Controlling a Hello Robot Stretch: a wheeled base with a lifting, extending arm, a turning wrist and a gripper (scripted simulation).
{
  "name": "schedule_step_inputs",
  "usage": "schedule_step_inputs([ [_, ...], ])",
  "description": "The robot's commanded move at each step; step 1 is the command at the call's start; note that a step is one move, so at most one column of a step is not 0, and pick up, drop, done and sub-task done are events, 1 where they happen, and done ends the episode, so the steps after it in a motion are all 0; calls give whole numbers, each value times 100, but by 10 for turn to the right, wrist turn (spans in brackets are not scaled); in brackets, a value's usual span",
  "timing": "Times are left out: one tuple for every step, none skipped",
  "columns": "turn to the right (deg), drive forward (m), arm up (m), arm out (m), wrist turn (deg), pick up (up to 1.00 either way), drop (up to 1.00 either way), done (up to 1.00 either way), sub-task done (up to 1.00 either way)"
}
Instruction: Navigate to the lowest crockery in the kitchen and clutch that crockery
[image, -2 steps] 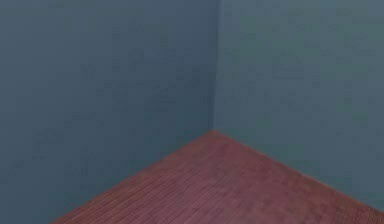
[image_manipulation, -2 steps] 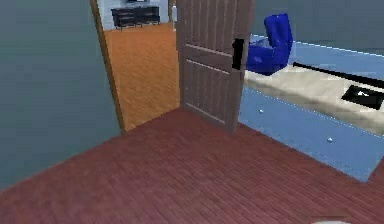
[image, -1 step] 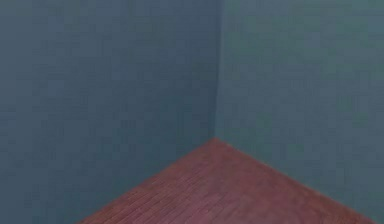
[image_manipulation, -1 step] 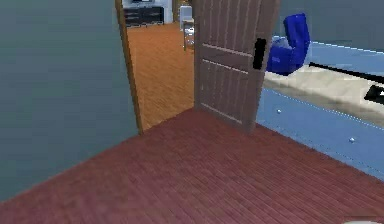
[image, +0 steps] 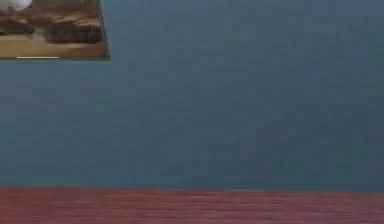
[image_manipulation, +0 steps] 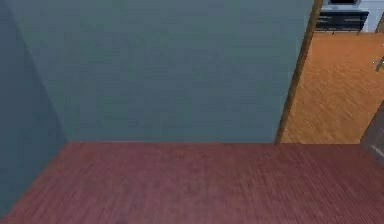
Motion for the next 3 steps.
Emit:
schedule_step_inputs([
  [-300,0,0,0,0,0,0,0,0],
  [0,15,0,0,0,0,0,0,0],
  [-450,0,0,0,0,0,0,0,0],
])
